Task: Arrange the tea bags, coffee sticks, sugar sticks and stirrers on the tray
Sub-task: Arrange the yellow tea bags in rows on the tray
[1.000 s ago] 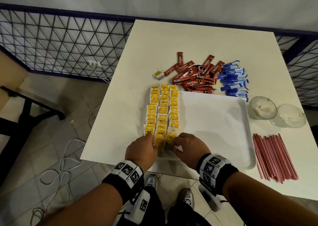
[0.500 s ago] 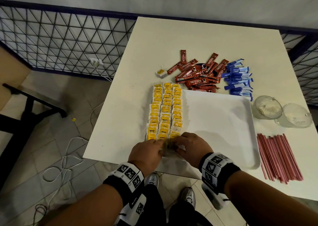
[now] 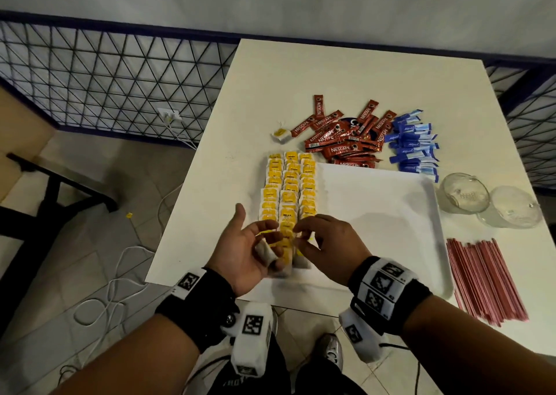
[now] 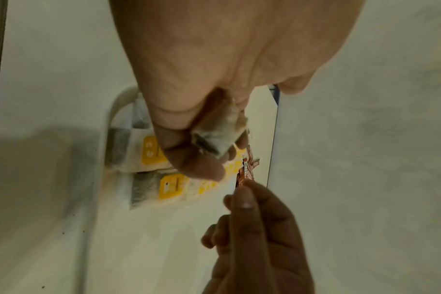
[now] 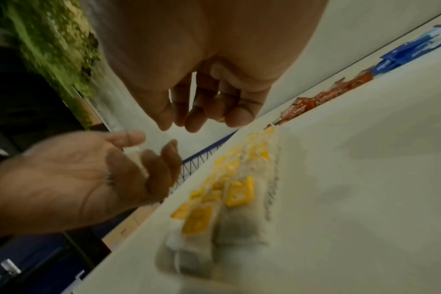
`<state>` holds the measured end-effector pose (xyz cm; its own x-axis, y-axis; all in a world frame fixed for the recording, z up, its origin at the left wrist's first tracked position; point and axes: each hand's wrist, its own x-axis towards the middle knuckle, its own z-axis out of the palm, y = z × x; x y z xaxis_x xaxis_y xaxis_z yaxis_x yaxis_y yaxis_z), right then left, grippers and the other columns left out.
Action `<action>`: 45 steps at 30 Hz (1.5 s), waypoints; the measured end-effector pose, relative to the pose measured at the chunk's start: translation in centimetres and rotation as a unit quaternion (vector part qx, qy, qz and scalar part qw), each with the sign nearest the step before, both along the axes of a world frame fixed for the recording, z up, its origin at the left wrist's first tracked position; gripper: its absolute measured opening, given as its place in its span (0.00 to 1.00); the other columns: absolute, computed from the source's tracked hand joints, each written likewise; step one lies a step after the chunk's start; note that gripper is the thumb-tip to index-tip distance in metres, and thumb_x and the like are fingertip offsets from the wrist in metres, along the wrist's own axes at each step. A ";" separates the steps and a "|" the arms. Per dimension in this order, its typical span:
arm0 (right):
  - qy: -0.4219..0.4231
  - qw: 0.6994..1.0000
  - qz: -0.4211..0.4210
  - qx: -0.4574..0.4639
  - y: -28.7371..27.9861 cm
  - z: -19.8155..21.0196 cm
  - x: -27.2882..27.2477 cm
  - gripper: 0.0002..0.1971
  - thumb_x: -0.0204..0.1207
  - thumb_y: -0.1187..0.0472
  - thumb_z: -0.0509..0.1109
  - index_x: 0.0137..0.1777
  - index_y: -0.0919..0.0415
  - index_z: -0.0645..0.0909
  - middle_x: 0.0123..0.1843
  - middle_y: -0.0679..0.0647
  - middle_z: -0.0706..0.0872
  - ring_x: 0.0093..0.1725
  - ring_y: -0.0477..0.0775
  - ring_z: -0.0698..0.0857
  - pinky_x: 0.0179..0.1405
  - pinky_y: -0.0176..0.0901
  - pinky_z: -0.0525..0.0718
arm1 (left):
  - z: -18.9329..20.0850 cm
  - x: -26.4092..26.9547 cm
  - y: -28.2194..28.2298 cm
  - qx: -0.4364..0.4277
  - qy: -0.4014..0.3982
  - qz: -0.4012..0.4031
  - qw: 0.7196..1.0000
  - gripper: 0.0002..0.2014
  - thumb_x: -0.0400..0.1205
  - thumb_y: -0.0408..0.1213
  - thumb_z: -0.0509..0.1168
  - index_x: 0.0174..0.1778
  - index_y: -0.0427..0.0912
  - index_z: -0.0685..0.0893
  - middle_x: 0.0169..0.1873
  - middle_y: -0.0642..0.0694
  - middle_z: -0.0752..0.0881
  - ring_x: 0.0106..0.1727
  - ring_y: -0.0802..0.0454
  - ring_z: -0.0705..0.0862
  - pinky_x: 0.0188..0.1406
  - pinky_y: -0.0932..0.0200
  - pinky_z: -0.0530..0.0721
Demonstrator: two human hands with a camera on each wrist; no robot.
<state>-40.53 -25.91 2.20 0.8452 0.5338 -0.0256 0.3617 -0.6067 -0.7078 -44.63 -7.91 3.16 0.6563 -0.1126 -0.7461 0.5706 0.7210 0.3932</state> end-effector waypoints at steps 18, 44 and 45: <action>0.002 0.998 -0.044 -0.042 0.4 1.1 1.2 0.08 0.75 0.50 0.71 0.51 0.49 0.84 0.43 0.42 0.87 0.30 0.33 0.76 0.35 0.24 0.72 | 1.2 0.5 -1.8 -0.072 -0.107 -0.002 0.992 0.44 0.72 0.72 0.53 0.74 0.39 0.71 0.65 0.31 0.83 0.68 0.34 0.81 0.74 0.40 0.70; 0.151 0.976 -0.098 0.123 -0.5 1.4 0.9 0.10 0.76 0.59 0.73 0.38 0.41 0.81 0.35 0.42 0.85 0.34 0.38 0.80 0.36 0.25 0.75 | 1.8 1.5 0.0 0.608 -0.289 -0.357 0.648 0.05 0.77 0.43 0.73 0.46 0.49 0.89 0.40 0.52 0.88 0.45 0.55 0.85 0.49 0.52 0.84; 0.151 0.977 -0.096 0.112 -0.7 1.3 0.9 0.09 0.76 0.58 0.73 0.38 0.42 0.81 0.34 0.42 0.85 0.33 0.38 0.79 0.36 0.26 0.75 | 1.3 1.4 0.0 0.603 -0.280 -0.367 0.651 0.03 0.77 0.41 0.72 0.43 0.47 0.88 0.38 0.51 0.86 0.43 0.53 0.85 0.47 0.51 0.83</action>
<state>-39.63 -26.61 3.47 0.9026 0.3860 -0.1908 0.0098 -0.4614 -0.8871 -43.25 -7.89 4.48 0.9627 -0.1044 -0.2497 0.1107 -0.6899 0.7154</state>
